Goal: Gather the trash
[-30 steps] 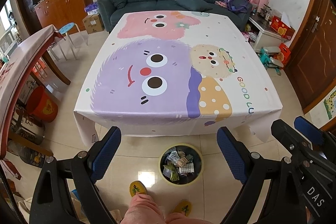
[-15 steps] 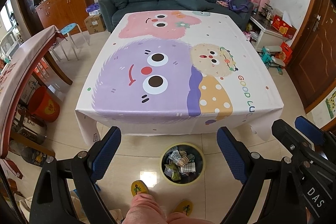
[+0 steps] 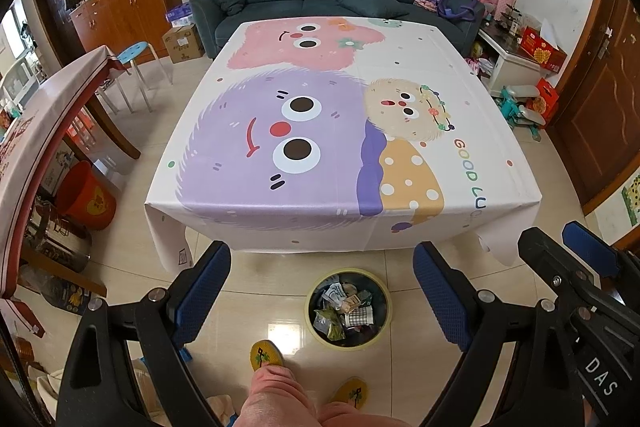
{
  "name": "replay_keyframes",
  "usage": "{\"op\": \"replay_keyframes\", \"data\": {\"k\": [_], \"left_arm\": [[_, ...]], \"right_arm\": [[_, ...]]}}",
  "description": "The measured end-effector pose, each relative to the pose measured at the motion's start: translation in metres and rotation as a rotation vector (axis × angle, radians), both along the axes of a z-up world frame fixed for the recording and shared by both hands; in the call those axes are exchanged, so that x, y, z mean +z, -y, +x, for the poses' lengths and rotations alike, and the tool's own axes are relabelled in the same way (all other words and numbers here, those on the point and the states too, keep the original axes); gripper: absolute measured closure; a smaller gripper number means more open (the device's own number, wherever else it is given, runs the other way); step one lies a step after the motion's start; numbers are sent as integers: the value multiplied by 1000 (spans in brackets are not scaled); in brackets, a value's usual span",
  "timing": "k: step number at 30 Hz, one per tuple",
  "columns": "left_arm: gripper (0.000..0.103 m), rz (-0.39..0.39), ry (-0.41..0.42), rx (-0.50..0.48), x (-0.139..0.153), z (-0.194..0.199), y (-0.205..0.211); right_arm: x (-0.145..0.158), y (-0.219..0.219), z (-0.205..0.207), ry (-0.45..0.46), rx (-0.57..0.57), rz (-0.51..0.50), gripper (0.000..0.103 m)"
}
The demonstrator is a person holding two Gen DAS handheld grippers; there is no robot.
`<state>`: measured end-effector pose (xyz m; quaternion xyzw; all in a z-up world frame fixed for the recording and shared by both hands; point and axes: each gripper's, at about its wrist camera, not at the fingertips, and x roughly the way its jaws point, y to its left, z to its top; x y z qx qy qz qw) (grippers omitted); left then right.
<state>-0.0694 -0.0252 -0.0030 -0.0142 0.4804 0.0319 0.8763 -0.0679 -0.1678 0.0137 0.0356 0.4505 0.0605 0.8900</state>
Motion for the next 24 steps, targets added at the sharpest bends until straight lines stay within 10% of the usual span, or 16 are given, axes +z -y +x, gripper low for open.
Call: {"op": "replay_keyframes", "data": {"k": [24], "left_arm": [[12, 5, 3, 3, 1, -1, 0]], "right_arm": [[-1, -2, -2, 2, 1, 0, 44]]}}
